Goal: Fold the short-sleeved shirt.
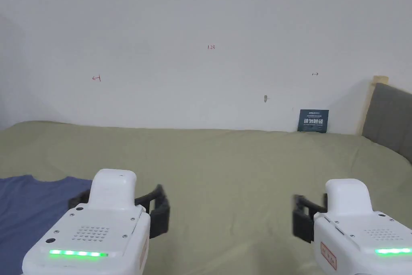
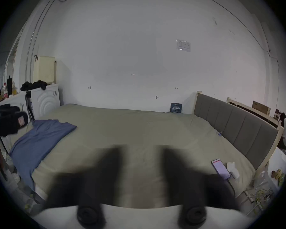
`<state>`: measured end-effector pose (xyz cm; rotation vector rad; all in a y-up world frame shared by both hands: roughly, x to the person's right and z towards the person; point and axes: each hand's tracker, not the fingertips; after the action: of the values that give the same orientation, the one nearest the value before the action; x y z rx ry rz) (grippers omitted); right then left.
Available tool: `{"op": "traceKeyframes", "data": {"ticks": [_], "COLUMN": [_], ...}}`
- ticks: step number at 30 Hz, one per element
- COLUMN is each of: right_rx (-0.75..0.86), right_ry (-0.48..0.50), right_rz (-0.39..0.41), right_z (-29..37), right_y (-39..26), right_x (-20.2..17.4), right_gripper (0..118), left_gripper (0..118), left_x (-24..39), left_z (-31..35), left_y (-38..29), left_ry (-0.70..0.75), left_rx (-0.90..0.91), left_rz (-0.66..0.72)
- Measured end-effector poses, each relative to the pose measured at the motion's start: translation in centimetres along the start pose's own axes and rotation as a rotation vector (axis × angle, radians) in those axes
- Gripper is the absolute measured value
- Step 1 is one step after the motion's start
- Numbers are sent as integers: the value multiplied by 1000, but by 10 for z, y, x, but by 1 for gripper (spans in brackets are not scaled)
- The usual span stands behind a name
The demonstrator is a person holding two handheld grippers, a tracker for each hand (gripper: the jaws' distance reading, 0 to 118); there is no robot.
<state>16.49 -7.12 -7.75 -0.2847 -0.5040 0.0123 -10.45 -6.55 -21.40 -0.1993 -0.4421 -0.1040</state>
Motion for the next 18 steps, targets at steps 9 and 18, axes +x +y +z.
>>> {"op": "traceKeyframes", "data": {"ticks": [9,18], "right_rx": [-38,-30], "right_ry": [26,319], "right_rz": [-17,29], "right_z": [0,-15], "right_y": [8,26], "right_x": [-3,-106], "right_gripper": [1,1], "left_gripper": [0,0], "left_x": [-27,-128], "left_z": [4,66], "left_y": [-15,-5], "left_ry": [83,346], "left_rx": [-57,-55], "left_rz": [67,116]}}
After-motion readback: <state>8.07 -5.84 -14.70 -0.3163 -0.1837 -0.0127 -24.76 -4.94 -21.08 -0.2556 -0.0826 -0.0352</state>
